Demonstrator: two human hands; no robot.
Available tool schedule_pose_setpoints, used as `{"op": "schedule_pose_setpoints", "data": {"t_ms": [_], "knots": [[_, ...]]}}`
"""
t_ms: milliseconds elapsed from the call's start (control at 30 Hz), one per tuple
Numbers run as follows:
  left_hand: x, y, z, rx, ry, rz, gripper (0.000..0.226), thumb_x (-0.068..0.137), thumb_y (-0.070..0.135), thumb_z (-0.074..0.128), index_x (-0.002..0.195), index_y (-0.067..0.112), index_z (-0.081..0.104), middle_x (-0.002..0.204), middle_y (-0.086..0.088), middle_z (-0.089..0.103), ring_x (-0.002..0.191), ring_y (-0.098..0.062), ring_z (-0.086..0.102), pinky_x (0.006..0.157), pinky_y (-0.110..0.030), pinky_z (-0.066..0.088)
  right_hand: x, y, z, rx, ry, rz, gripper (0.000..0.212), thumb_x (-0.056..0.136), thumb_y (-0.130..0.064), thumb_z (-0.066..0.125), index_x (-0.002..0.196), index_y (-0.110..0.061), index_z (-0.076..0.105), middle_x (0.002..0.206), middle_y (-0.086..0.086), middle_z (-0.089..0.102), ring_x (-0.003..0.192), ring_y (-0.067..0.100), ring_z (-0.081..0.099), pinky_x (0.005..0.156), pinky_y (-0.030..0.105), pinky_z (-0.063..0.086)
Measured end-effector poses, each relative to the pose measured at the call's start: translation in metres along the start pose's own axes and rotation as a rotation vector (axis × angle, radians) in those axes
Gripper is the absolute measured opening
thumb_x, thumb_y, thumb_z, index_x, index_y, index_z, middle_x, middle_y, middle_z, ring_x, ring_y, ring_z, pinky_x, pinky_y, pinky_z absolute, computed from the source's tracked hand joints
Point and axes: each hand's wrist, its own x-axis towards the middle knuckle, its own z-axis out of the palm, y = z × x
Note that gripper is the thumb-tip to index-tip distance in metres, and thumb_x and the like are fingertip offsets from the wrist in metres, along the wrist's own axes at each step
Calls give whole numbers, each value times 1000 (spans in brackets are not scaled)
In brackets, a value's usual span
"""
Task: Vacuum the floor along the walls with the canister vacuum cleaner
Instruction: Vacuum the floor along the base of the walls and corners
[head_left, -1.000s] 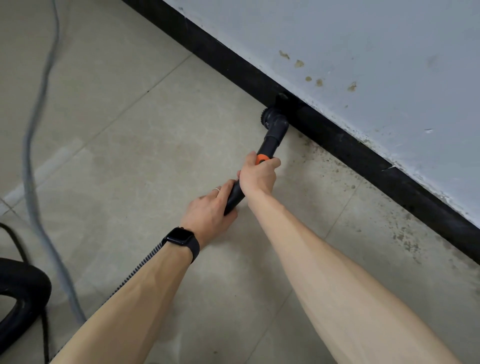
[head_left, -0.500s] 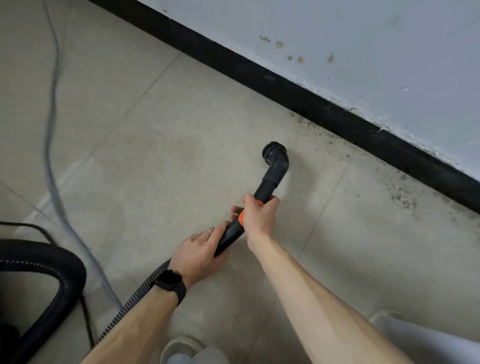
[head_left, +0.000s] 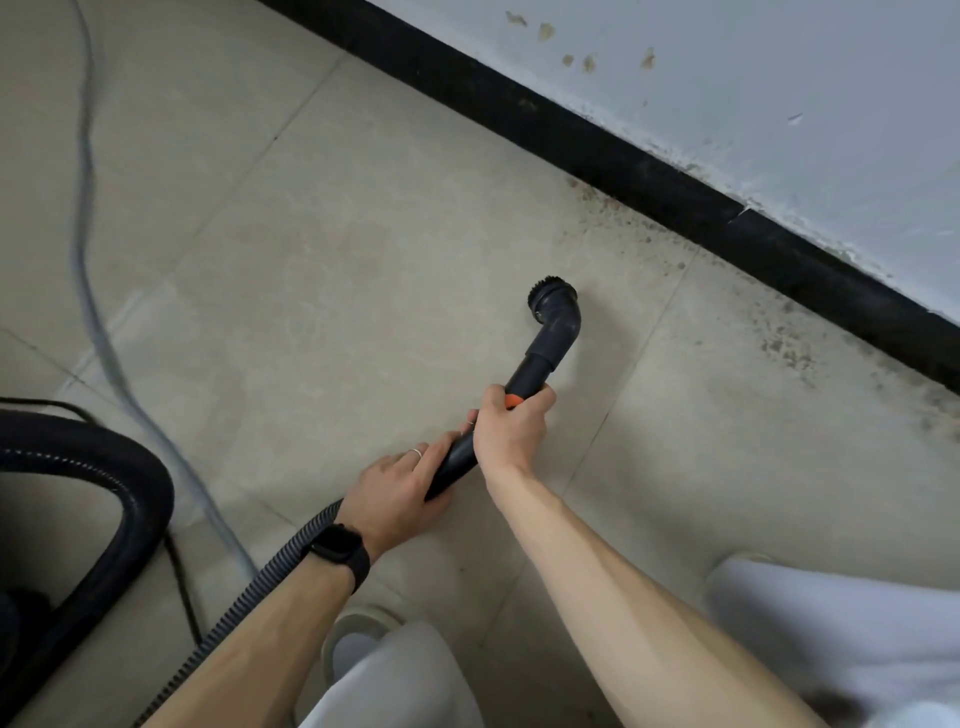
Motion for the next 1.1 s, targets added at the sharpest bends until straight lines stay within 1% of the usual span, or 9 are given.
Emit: {"op": "schedule_pose_setpoints", "data": {"t_ms": [67, 200, 333, 467, 533, 733, 900, 1000, 1100], "knots": [[8, 3, 0, -29, -23, -26, 58, 76, 40, 50, 130, 20, 48, 79, 0, 63, 56, -29, 63, 41, -33, 48, 7, -5, 0, -11, 3, -10, 25, 97, -11, 50, 117, -4, 38, 87, 26, 70, 37, 9, 56, 41, 22, 44], [25, 7, -1, -45, -55, -64, 61, 75, 43, 50, 131, 20, 47, 82, 0, 65, 59, -31, 65, 42, -34, 50, 21, -16, 1, -8, 2, -10, 26, 96, -12, 51, 117, -6, 38, 80, 15, 66, 38, 11, 57, 45, 27, 48], [40, 8, -2, -39, -57, -65, 58, 74, 41, 52, 128, 20, 49, 81, 1, 64, 58, -29, 64, 41, -32, 46, 34, -26, 4, 6, -5, -20, 22, 95, -12, 51, 111, -9, 37, 78, 17, 67, 39, 16, 57, 43, 25, 46], [56, 8, -2, -71, -72, -84, 63, 74, 32, 73, 130, 23, 44, 83, 1, 64, 60, -31, 65, 43, -33, 47, 47, -36, 6, -19, -31, -28, 23, 93, -15, 50, 111, -9, 36, 77, 16, 69, 50, 25, 62, 54, 32, 54], [64, 9, -1, -77, -68, -87, 67, 73, 30, 76, 130, 24, 42, 85, 0, 65, 61, -32, 65, 45, -34, 48, 54, -41, 8, -24, -30, -35, 22, 93, -15, 49, 110, -10, 37, 77, 17, 69, 52, 26, 63, 57, 34, 56], [87, 8, 4, -80, -27, -97, 59, 78, 37, 64, 132, 26, 44, 91, 1, 66, 68, -33, 67, 50, -36, 50, 73, -56, 10, -18, -18, -48, 18, 94, -14, 49, 107, -9, 36, 70, 14, 65, 49, 27, 60, 52, 32, 52], [106, 8, 6, -80, 15, -77, 60, 77, 33, 71, 132, 23, 48, 89, 0, 66, 65, -34, 66, 48, -36, 49, 88, -69, 14, -25, -10, -58, 22, 95, -15, 49, 114, -8, 38, 89, 22, 70, 47, 24, 60, 44, 27, 48], [119, 6, 7, -99, 35, -72, 60, 78, 33, 68, 132, 24, 45, 89, 1, 66, 65, -35, 66, 47, -37, 50, 98, -76, 17, -36, -4, -62, 29, 95, -15, 48, 121, -4, 39, 85, 19, 69, 51, 24, 62, 49, 29, 51], [130, 4, 8, -122, 36, -64, 60, 79, 34, 64, 132, 28, 39, 90, 1, 66, 68, -35, 66, 49, -37, 52, 106, -83, 20, -27, 1, -58, 30, 96, -15, 47, 123, -5, 39, 85, 16, 68, 52, 23, 62, 51, 32, 53]]}}
